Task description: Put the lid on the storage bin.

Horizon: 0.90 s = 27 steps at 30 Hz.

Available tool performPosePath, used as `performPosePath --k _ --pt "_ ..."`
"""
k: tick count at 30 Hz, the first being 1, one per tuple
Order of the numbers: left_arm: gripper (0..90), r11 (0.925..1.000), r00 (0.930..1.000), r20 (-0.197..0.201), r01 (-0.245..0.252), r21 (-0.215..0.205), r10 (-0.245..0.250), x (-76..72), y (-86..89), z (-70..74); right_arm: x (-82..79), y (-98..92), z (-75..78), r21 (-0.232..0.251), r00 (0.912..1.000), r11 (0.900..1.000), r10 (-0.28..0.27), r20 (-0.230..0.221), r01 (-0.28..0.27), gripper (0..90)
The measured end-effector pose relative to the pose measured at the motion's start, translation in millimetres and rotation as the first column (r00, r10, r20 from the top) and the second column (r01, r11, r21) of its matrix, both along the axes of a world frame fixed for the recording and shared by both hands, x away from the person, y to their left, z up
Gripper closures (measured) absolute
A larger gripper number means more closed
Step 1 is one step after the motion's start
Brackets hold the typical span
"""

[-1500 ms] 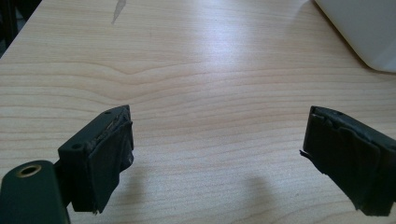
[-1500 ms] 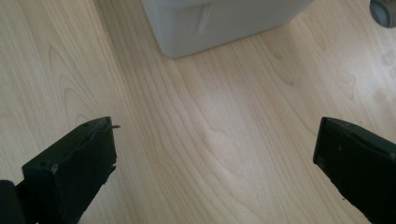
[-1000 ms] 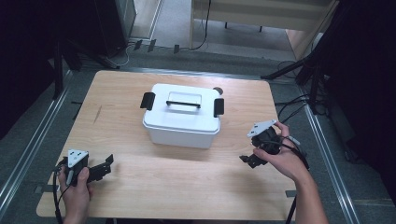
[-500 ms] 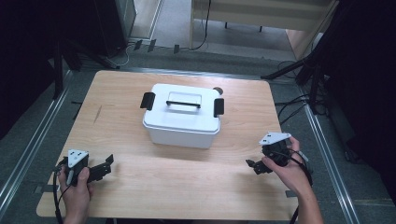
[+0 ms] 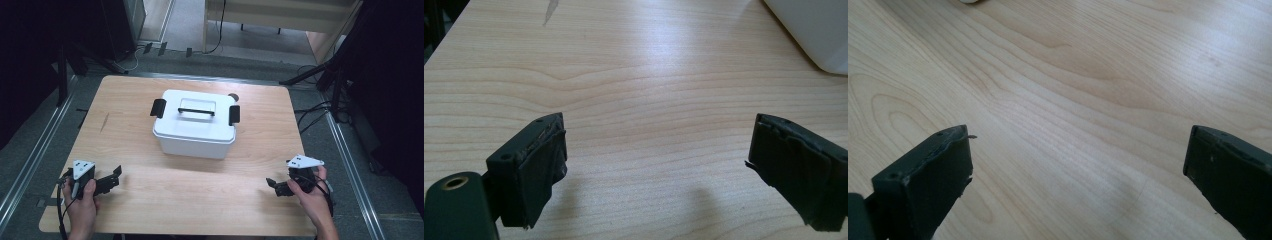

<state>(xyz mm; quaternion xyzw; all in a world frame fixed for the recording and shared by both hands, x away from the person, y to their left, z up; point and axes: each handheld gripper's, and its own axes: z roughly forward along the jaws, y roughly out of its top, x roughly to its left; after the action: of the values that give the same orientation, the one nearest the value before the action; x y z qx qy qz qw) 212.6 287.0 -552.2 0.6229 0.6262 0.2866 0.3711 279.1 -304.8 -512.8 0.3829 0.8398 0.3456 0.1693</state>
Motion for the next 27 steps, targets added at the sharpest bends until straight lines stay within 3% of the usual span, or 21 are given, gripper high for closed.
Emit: performPosePath --k 10,11,13,24,27 --pt "8.7 1.0000 1.0000 0.001 0.001 0.002 -0.001 0.0 -0.2 0.0 -18.6 -19.0 -17.0 0.094 0.9960 0.993 -0.079 0.044 0.074 0.0" --pt "8.7 1.0000 1.0000 0.002 0.001 0.001 -0.001 0.0 -0.3 0.0 -22.3 -23.3 -19.3 0.129 0.9937 0.987 -0.101 0.048 0.094 0.0" --pt "8.7 1.0000 1.0000 0.002 0.001 0.002 -0.001 0.0 -0.4 0.0 -25.7 -27.1 -21.8 0.152 0.9907 0.982 -0.124 0.056 0.114 0.0" --pt "8.7 1.0000 1.0000 0.001 0.001 -0.001 -0.001 -0.1 -0.5 0.0 -42.6 -41.0 -34.4 0.166 0.9775 0.968 -0.200 0.066 0.187 0.0" --pt "8.7 0.9999 1.0000 0.000 -0.001 -0.014 0.001 -0.3 0.7 -0.1 -47.2 -45.2 -34.6 0.190 0.9699 0.959 -0.229 0.082 0.210 0.0"
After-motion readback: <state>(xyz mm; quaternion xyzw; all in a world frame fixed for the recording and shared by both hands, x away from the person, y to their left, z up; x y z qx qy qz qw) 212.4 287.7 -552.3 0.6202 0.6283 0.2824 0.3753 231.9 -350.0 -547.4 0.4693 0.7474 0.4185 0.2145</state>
